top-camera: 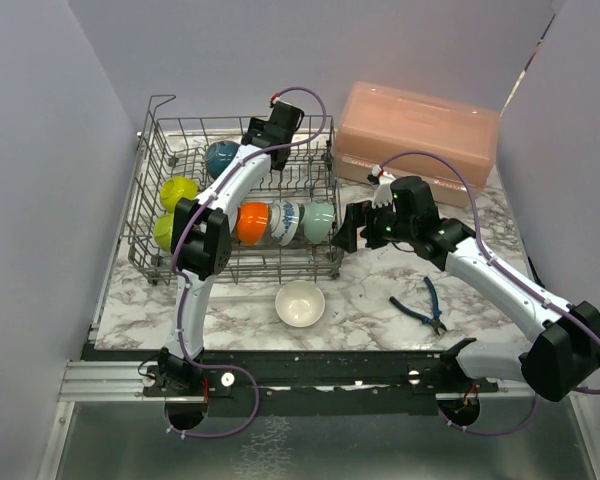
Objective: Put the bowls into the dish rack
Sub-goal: Turn the bowl upside down on the dish rack.
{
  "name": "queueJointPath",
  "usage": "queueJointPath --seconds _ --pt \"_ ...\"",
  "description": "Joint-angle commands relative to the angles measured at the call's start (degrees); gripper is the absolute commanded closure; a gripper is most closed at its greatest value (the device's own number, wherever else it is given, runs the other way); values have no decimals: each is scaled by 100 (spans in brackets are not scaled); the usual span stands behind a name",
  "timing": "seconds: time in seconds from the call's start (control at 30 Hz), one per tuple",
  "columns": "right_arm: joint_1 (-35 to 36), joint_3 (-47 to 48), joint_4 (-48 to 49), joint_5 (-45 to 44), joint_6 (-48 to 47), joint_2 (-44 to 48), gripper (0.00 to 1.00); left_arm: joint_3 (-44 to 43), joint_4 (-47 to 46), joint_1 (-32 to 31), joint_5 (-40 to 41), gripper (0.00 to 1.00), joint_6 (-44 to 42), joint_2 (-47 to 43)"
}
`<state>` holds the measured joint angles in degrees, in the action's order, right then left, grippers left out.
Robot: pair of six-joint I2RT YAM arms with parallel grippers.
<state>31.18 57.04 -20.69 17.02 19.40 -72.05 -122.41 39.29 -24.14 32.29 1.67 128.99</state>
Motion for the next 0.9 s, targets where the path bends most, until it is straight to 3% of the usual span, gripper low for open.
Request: queueJointPath --seconds 0.0,0.47,0.87 --pt "20 29 -152 -69 -59 61 0 -57 343 102 56 100 20 183" --pt "20 22 -90 -33 -42 30 0 36 416 89 -720 100 114 193" --pt "21 18 -46 19 -41 -18 0 -197 605 -79 -800 100 65 422"
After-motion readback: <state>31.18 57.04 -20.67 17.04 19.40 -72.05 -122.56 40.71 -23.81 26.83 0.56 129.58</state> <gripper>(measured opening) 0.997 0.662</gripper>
